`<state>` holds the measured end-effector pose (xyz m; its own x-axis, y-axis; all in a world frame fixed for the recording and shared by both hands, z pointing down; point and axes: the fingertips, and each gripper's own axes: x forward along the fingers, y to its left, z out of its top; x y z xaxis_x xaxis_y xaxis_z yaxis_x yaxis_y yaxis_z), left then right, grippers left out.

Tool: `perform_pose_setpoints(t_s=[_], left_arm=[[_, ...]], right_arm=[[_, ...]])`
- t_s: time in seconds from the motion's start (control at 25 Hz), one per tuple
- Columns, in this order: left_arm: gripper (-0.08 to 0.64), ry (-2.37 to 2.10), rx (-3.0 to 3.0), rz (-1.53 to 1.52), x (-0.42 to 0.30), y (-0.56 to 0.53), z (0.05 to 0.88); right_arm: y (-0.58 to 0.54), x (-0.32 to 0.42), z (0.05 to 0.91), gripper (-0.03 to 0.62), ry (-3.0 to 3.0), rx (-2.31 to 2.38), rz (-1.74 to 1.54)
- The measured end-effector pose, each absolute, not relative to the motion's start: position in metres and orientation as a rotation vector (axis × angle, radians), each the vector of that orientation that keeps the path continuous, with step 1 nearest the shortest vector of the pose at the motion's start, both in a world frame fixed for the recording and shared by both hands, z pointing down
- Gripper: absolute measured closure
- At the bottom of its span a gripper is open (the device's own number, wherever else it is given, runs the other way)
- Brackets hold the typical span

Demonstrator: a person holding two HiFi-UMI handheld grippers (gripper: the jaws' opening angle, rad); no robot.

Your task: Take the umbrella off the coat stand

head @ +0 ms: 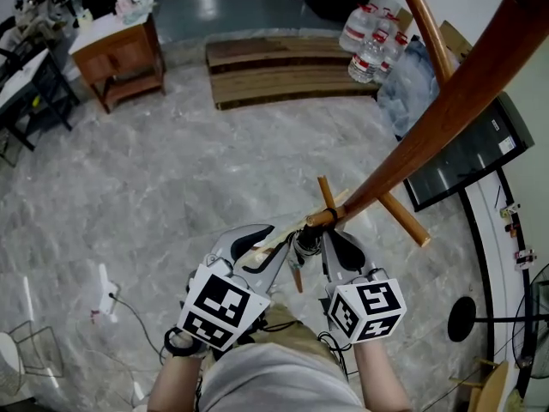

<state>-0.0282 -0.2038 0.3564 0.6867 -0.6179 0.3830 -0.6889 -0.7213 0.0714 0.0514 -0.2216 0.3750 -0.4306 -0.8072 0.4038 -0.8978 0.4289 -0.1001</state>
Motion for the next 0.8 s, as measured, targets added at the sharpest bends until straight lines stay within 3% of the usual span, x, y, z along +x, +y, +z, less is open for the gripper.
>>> perform_pose_setpoints(t_s=[0.8], left_arm=[[0.442, -0.670, 2.690, 0.339, 0.031, -0.225, 0.361]], right_arm=[[-0.208, 0.041, 0.352, 0.589, -2.423, 1.461, 0.356]])
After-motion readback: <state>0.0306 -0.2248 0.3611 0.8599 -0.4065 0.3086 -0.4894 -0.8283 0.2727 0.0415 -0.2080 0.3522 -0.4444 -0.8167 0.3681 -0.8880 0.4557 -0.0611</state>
